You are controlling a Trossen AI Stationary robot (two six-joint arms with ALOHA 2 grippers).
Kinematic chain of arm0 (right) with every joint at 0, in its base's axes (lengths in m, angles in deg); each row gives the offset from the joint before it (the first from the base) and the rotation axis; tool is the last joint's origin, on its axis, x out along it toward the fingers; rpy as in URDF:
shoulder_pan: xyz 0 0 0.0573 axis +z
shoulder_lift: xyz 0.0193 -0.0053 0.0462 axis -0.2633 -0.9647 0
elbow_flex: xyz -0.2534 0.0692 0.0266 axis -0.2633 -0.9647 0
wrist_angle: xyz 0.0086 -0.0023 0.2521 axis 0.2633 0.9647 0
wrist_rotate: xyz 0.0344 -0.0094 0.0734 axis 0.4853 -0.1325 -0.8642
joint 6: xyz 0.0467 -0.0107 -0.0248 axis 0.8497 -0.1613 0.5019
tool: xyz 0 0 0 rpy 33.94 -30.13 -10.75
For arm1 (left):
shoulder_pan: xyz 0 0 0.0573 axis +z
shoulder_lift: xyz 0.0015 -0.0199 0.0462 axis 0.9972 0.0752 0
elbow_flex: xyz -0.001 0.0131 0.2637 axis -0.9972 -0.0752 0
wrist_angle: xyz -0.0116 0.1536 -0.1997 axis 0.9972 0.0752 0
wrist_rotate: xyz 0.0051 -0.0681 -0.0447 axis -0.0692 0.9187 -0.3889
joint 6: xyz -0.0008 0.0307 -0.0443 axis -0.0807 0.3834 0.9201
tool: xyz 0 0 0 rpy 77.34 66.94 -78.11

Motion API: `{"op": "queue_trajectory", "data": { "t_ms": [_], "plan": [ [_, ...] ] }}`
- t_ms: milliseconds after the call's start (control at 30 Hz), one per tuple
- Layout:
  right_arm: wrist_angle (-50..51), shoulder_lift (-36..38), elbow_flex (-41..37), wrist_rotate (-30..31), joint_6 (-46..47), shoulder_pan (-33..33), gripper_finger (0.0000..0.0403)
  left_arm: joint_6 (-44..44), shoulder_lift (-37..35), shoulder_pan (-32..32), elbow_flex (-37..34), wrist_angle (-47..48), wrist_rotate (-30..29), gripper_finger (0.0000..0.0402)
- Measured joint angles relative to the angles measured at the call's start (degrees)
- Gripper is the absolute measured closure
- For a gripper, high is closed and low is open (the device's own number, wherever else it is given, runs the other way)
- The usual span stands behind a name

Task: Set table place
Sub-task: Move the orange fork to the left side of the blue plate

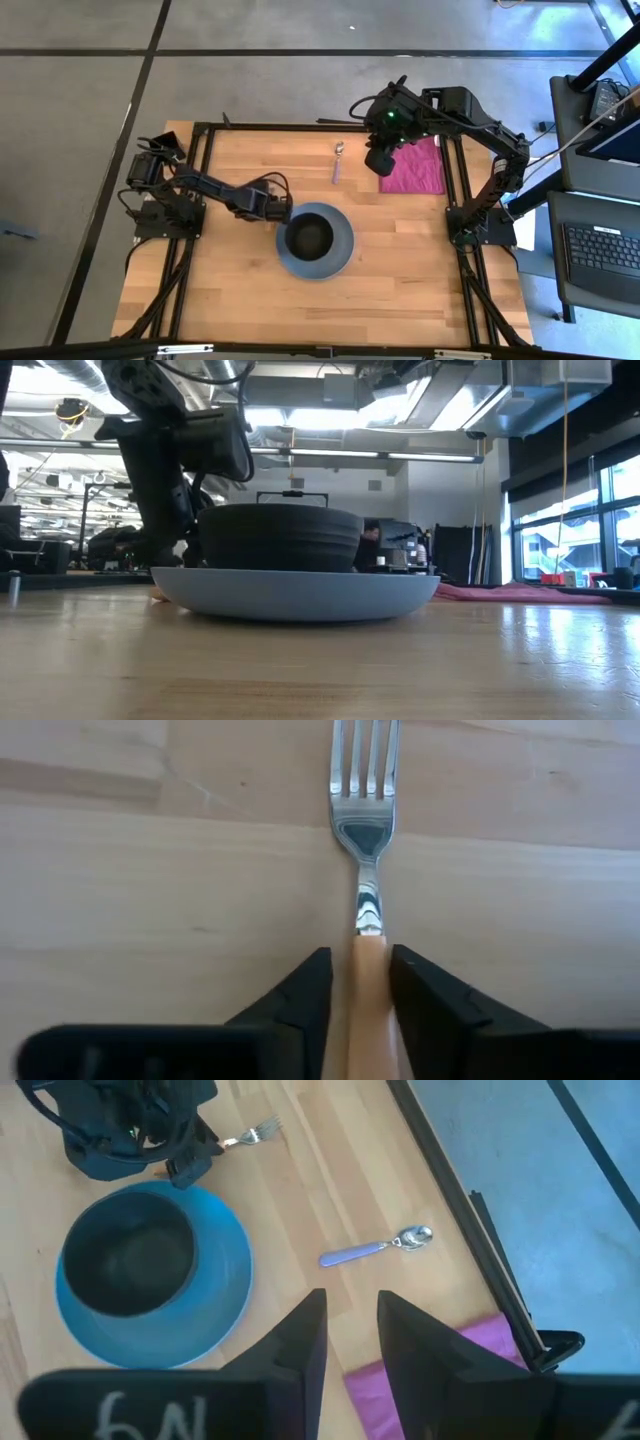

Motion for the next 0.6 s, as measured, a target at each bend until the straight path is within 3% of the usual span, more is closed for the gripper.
{"op": "queue_trajectory", "data": {
  "t_ms": [167,600],
  "plan": [
    [0.00,0.00,0.01,0.00,-0.01,0.00,0.0309,-3.32,-0.02,1.10,-0.04,0.18,0.06,0.0374],
    [-1.26,0.00,-0.01,0.00,-0.05,0.00,0.0309,-5.40,-0.63,-0.77,1.15,1.18,4.32,0.0374]
  ]
}}
